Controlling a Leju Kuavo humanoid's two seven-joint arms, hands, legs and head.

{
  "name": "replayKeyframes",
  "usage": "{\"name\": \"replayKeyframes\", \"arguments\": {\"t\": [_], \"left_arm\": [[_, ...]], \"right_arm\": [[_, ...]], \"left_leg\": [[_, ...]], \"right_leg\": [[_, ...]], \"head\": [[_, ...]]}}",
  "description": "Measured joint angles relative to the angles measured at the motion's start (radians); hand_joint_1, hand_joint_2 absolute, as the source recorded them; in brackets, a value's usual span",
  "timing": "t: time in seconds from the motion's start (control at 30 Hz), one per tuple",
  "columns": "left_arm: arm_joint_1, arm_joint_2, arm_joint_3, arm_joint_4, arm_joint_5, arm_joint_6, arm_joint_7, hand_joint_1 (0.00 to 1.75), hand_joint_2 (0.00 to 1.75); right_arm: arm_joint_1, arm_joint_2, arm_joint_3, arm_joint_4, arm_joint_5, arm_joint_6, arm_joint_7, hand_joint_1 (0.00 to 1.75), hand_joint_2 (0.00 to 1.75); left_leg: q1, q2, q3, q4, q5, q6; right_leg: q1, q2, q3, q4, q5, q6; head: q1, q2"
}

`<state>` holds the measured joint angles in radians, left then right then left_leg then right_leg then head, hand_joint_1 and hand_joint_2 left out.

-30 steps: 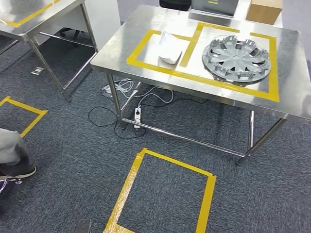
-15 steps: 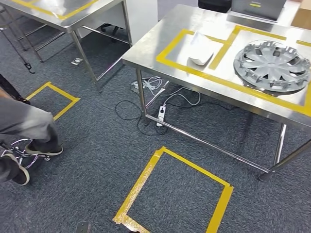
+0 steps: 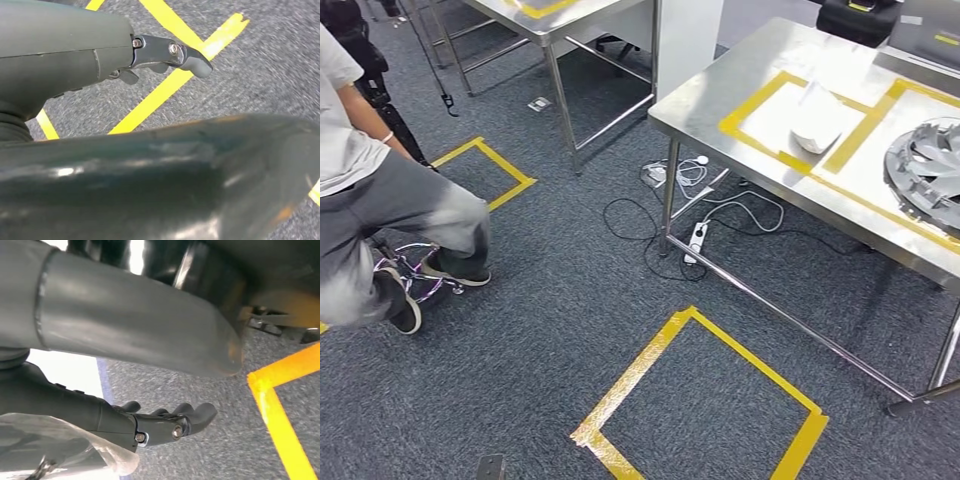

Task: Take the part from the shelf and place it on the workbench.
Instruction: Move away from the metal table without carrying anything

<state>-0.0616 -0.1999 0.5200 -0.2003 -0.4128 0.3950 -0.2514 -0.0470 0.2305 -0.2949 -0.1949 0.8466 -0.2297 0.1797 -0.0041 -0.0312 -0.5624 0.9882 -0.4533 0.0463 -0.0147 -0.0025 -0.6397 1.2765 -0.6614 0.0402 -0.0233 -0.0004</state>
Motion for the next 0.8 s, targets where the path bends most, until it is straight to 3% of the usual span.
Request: {"name": "replayKeyframes", "arguments": {"t": [0.03, 0.07, 0.13, 0.2, 0.27, 0.3, 0.37, 0.43, 0.5, 0.53, 0.57, 0.6, 0.67, 0.73, 0.8], "left_arm": [[0.001, 0.0, 0.0, 0.0, 0.0, 0.0, 0.0, 0.0, 0.0], [0.002, -0.001, 0.0, 0.0, 0.0, 0.0, 0.0, 0.0, 0.0], [0.0, -0.003, 0.0, 0.0, 0.0, 0.003, 0.0, 0.0, 0.0], [-0.002, -0.004, 0.0, 0.0, 0.0, 0.007, 0.0, 0.0, 0.0], [0.0, -0.005, 0.001, 0.0, 0.001, 0.01, -0.002, 0.0, 0.0], [0.002, -0.006, 0.001, 0.0, 0.001, 0.01, -0.004, 0.0, 0.0], [0.002, -0.007, 0.002, 0.0, 0.001, 0.012, -0.007, 0.0, 0.0], [-0.001, -0.008, 0.002, 0.0, 0.001, 0.012, -0.009, 0.0, 0.0], [-0.001, -0.009, 0.002, 0.0, 0.001, 0.012, -0.009, 0.0, 0.0], [0.0, -0.009, 0.002, 0.0, 0.0, 0.012, -0.01, 0.0, 0.0], [0.001, -0.008, 0.002, 0.0, 0.0, 0.012, -0.011, 0.0, 0.0], [0.001, -0.008, 0.002, 0.0, -0.001, 0.012, -0.011, 0.0, 0.0], [-0.002, -0.01, 0.002, 0.0, -0.003, 0.013, -0.013, 0.0, 0.0], [-0.004, -0.012, 0.002, 0.0, -0.005, 0.014, -0.012, 0.0, 0.0], [-0.002, -0.012, 0.002, 0.0, -0.007, 0.017, -0.01, 0.0, 0.0]], "right_arm": [[0.001, 0.0, 0.0, 0.0, 0.0, 0.0, 0.0, 0.0, 0.0], [0.001, 0.0, 0.0, 0.0, 0.0, 0.0, 0.0, 0.0, 0.0], [0.001, 0.0, 0.0, 0.0, -0.001, 0.002, -0.001, 0.0, 0.0], [0.0, -0.001, 0.0, 0.001, -0.003, 0.008, -0.001, 0.0, 0.0], [-0.002, -0.001, 0.0, 0.001, -0.001, 0.015, 0.004, 0.0, 0.0], [-0.002, -0.002, 0.0, 0.001, 0.002, 0.019, 0.006, 0.0, 0.0], [-0.001, -0.002, 0.0, 0.001, 0.008, 0.024, 0.009, 0.0, 0.0], [0.001, -0.003, 0.0, 0.001, 0.011, 0.027, 0.011, 0.0, 0.0], [0.002, -0.004, 0.0, 0.002, 0.012, 0.029, 0.012, 0.0, 0.0], [0.001, -0.005, 0.0, 0.002, 0.014, 0.03, 0.012, 0.0, 0.0], [0.001, -0.005, 0.001, 0.002, 0.016, 0.031, 0.012, 0.0, 0.0], [0.0, -0.005, 0.002, 0.002, 0.018, 0.031, 0.012, 0.0, 0.0], [0.0, -0.005, 0.004, 0.002, 0.02, 0.031, 0.009, 0.0, 0.0], [-0.002, -0.005, 0.005, 0.002, 0.02, 0.031, 0.007, 0.0, 0.0], [-0.005, -0.005, 0.005, 0.001, 0.018, 0.033, 0.005, 0.0, 0.0]], "left_leg": [[-0.001, -0.014, 0.0, 0.001, 0.0, 0.0], [-0.001, -0.028, 0.0, 0.003, 0.0, 0.0], [-0.002, -0.055, -0.003, 0.01, 0.0, -0.005], [-0.002, -0.078, -0.013, 0.017, 0.001, -0.015], [0.001, -0.1, -0.023, 0.019, 0.007, -0.03], [0.001, -0.095, -0.028, 0.024, 0.004, -0.036], [0.0, -0.049, -0.054, 0.081, -0.031, -0.047], [0.003, 0.005, -0.111, 0.208, -0.097, -0.058], [0.011, 0.018, -0.152, 0.302, -0.126, -0.067], [0.014, 0.022, -0.148, 0.299, -0.113, -0.069], [0.016, 0.027, -0.125, 0.255, -0.083, -0.071], [0.017, 0.041, -0.088, 0.186, -0.047, -0.07], [0.01, 0.086, -0.026, 0.067, -0.011, -0.063], [0.002, 0.105, -0.012, 0.032, -0.016, -0.048], [0.002, 0.084, -0.015, 0.029, -0.015, -0.033]], "right_leg": [[0.0, 0.003, 0.004, -0.016, 0.024, -0.001], [0.0, 0.009, 0.026, -0.069, 0.061, -0.004], [-0.004, 0.053, 0.087, -0.21, 0.127, -0.01], [-0.006, 0.087, 0.119, -0.279, 0.141, -0.015], [-0.005, 0.073, 0.124, -0.284, 0.141, -0.021], [-0.006, 0.061, 0.127, -0.287, 0.143, -0.026], [-0.01, 0.03, 0.132, -0.293, 0.147, -0.036], [-0.007, -0.002, 0.134, -0.294, 0.145, -0.04], [-0.006, -0.033, 0.135, -0.294, 0.142, -0.04], [-0.007, -0.047, 0.137, -0.293, 0.14, -0.039], [-0.007, -0.059, 0.14, -0.293, 0.138, -0.038], [-0.007, -0.071, 0.144, -0.293, 0.135, -0.034], [-0.002, -0.091, 0.148, -0.292, 0.127, -0.023], [0.003, -0.11, 0.152, -0.292, 0.121, -0.011], [0.002, -0.119, 0.158, -0.291, 0.113, 0.0]], "head": [[0.0, 0.0], [0.0, 0.0], [0.0, 0.0], [-0.001, 0.0], [-0.001, 0.0], [-0.001, 0.0], [-0.009, 0.0], [-0.015, 0.0], [-0.015, 0.0], [-0.016, 0.0], [-0.016, 0.0], [-0.016, 0.0], [-0.016, 0.0], [-0.014, 0.0], [-0.011, 0.0]]}}
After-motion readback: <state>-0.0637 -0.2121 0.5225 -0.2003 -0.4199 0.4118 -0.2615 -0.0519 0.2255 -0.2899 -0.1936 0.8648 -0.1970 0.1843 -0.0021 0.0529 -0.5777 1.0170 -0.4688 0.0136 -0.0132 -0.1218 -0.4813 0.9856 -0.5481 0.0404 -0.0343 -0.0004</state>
